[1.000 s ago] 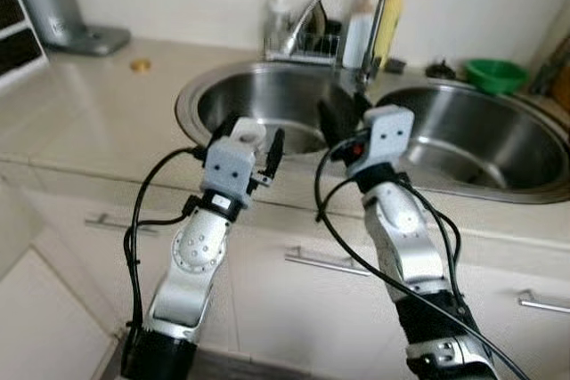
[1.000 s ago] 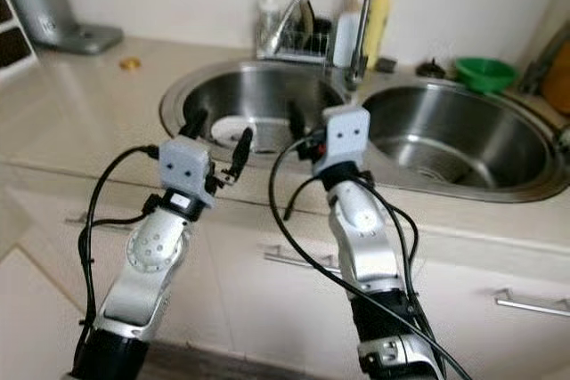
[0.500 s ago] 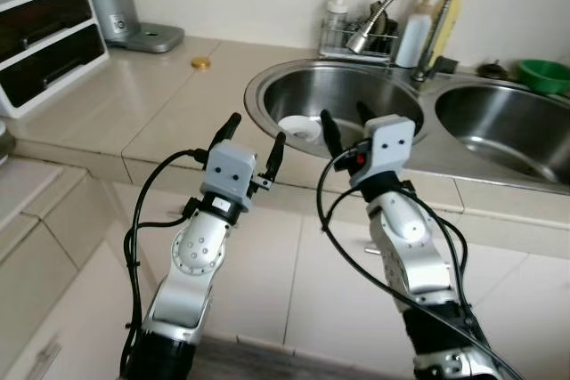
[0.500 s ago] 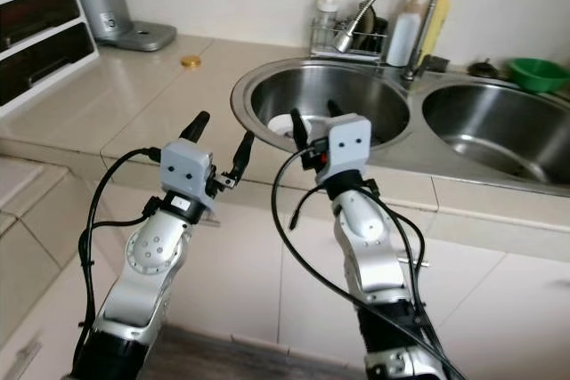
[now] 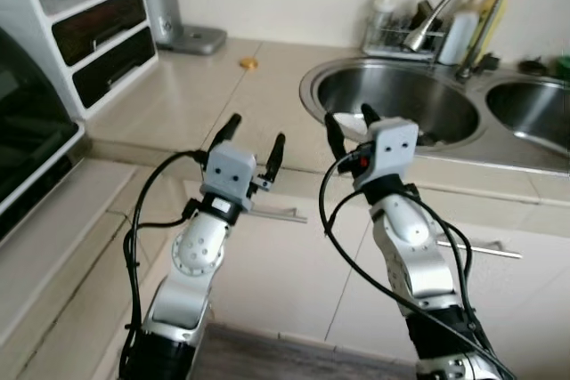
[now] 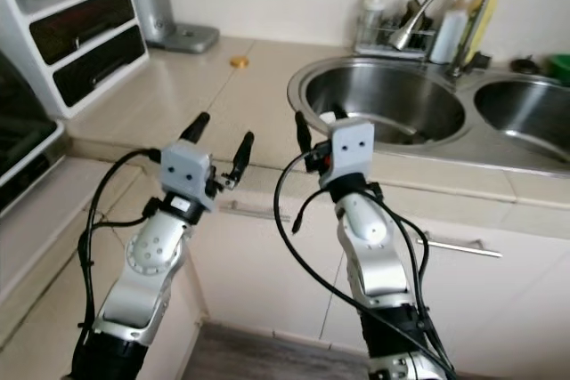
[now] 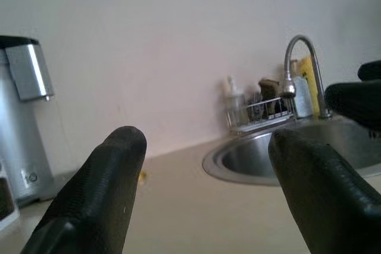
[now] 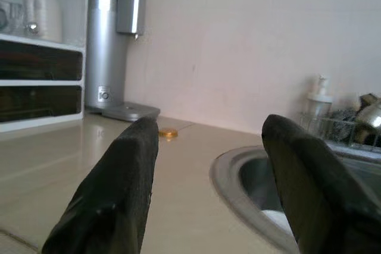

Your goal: Kitchen organization

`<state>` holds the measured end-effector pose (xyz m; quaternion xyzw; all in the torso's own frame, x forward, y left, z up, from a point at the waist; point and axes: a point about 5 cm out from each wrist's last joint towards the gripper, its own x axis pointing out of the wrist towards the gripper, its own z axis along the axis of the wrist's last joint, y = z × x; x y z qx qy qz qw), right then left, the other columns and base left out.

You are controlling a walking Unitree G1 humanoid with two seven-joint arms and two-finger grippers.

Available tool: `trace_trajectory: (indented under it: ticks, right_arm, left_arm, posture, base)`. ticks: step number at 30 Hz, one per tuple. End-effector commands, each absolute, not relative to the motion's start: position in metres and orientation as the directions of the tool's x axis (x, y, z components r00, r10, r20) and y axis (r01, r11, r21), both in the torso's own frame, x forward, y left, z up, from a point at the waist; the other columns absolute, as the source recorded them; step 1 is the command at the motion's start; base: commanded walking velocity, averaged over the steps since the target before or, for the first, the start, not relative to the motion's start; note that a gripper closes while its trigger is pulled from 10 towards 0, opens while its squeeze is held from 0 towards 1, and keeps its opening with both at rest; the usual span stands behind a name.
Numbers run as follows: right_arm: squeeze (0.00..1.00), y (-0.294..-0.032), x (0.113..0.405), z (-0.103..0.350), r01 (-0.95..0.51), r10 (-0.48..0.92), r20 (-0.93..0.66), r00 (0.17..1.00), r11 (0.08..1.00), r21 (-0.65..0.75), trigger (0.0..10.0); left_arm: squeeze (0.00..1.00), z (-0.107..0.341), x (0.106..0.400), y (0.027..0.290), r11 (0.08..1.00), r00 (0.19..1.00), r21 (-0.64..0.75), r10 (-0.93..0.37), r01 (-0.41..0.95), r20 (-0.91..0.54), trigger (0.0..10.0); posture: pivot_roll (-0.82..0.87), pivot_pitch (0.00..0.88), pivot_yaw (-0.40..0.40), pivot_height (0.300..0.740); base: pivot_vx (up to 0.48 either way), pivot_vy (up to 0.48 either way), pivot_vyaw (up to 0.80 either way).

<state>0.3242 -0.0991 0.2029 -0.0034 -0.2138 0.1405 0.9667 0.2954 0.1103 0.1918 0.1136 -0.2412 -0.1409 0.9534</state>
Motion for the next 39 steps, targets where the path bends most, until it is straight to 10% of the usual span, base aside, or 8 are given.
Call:
trace_trajectory:
  ticks: [1,26,39]
  right_arm:
    - [0.00,-0.096,0.323,0.209,-0.279,0.282,0.429,0.858,0.958,-0.073,10.0]
    - [0.00,-0.109,0.316,0.201,-0.171,0.175,0.442,0.880,0.984,-0.047,10.0]
    - [0.00,-0.110,0.315,0.197,-0.154,0.158,0.430,0.889,0.987,-0.045,10.0]
  left_arm:
    - [0.00,0.195,0.295,0.111,0.934,0.838,0.293,-0.323,0.206,0.441,10.0]
    - [0.00,0.191,0.295,0.108,0.924,0.838,0.316,-0.340,0.215,0.426,10.0]
    - [0.00,0.187,0.295,0.107,0.929,0.845,0.276,-0.346,0.247,0.408,10.0]
  posture:
    - [0.07,0.000,-0.033,0.740]
    - [0.06,0.000,-0.035,0.740]
    - [0.06,0.000,-0.034,0.740]
  base:
    - [0.000,0.000,-0.80]
    - [0.000,-0.280,-0.80]
    - [0.000,0.238,-0.80]
